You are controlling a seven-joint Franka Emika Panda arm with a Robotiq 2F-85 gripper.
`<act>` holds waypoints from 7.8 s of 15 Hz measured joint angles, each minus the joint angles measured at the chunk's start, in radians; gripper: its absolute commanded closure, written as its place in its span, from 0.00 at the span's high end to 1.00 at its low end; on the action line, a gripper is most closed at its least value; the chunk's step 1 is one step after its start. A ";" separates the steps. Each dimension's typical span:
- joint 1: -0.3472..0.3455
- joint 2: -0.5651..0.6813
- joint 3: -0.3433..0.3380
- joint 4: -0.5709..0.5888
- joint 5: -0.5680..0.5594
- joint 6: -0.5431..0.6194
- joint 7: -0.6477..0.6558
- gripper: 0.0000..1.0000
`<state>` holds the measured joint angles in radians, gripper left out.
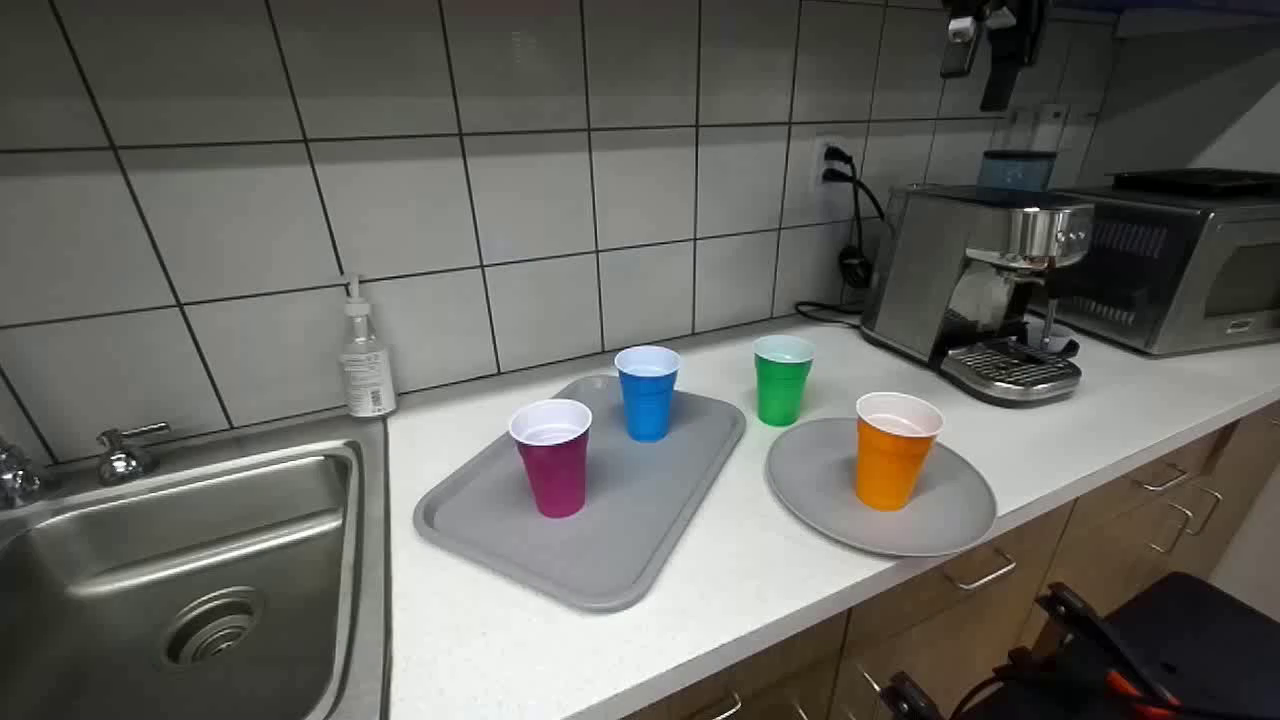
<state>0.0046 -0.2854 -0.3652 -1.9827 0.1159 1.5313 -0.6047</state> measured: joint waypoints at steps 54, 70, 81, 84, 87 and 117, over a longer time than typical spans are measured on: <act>-0.036 -0.092 0.201 -0.601 -0.143 0.572 0.324 1.00; -0.022 0.073 0.236 -0.632 -0.132 0.835 0.324 1.00; -0.023 0.082 0.236 -0.646 -0.135 0.863 0.328 1.00; -0.024 0.100 0.236 -0.666 -0.143 0.930 0.345 1.00; -0.025 0.132 0.236 -0.677 -0.158 0.995 0.373 1.00; -0.046 0.277 0.239 -0.680 -0.322 1.115 0.604 0.00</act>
<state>-0.0413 -0.0085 -0.1263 -2.6629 -0.2059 2.6462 -0.0007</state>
